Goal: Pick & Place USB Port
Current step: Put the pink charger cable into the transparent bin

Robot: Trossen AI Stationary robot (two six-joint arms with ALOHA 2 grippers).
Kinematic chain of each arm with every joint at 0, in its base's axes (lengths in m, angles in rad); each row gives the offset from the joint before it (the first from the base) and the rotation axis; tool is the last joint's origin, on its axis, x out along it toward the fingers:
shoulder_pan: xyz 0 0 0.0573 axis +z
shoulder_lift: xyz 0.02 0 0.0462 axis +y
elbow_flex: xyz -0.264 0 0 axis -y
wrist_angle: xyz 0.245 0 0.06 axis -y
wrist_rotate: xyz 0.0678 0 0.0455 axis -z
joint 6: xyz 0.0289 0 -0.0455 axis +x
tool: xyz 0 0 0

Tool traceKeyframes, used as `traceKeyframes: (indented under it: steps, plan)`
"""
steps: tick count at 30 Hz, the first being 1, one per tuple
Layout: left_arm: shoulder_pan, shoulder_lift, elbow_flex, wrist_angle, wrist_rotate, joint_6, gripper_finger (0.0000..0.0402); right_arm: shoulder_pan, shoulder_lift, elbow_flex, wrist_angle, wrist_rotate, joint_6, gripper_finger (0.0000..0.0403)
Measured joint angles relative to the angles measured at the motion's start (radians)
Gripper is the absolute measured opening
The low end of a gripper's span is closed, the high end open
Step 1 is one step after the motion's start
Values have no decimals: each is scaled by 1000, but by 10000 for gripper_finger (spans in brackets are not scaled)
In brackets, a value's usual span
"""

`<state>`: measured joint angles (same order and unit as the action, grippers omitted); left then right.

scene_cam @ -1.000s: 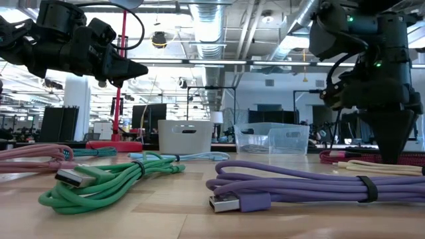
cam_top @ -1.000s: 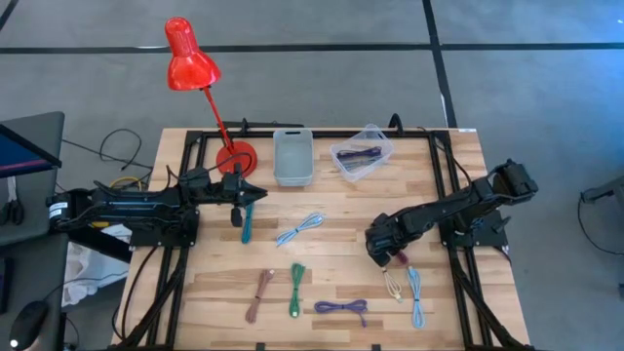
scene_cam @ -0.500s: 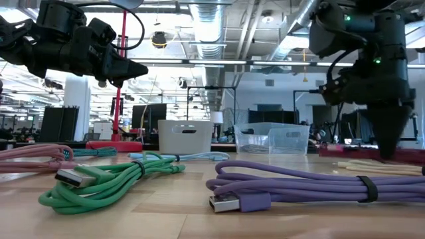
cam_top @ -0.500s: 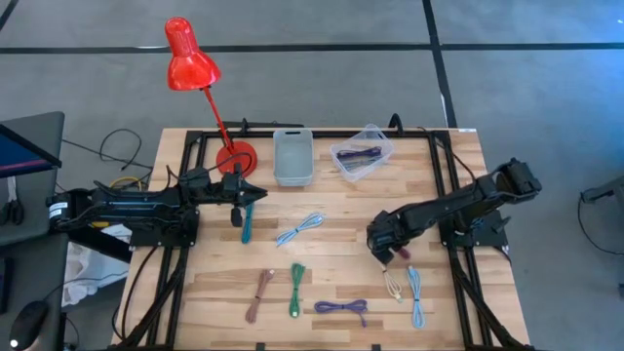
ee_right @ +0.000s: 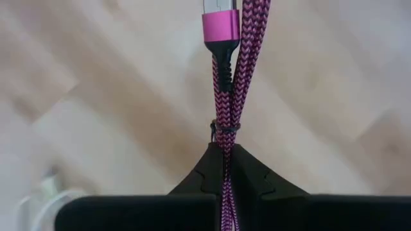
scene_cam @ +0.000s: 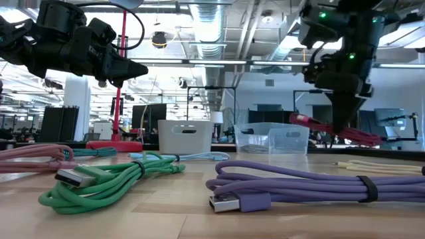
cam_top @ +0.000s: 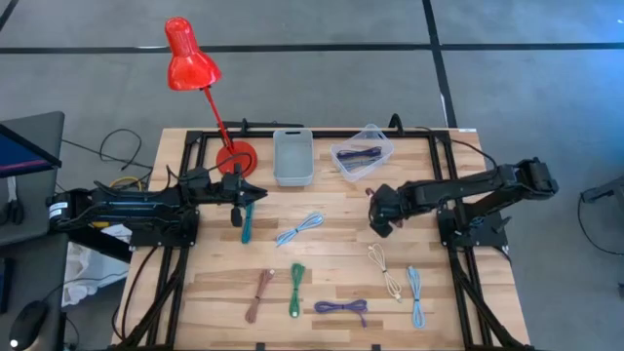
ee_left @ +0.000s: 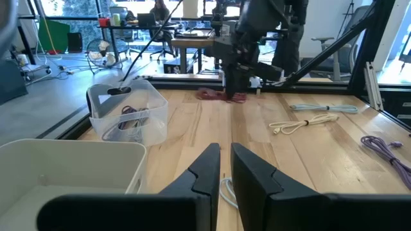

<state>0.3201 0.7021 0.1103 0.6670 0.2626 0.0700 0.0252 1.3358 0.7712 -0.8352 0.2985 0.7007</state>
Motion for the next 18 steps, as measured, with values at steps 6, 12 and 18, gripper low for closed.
traceKeyframes:
  steps: [6, 12, 18]
  plan:
    - [0, 0, 0, 0, 0, 0, 40, -88, -11, 44, -2, 73, -149, 1]
    - [0, 0, 0, 0, 0, 0, 40, -165, -7, 118, 12, 183, -316, 0]
    - [0, 0, 0, 0, 0, 0, 40, -230, -7, 156, 62, 305, -492, 0]
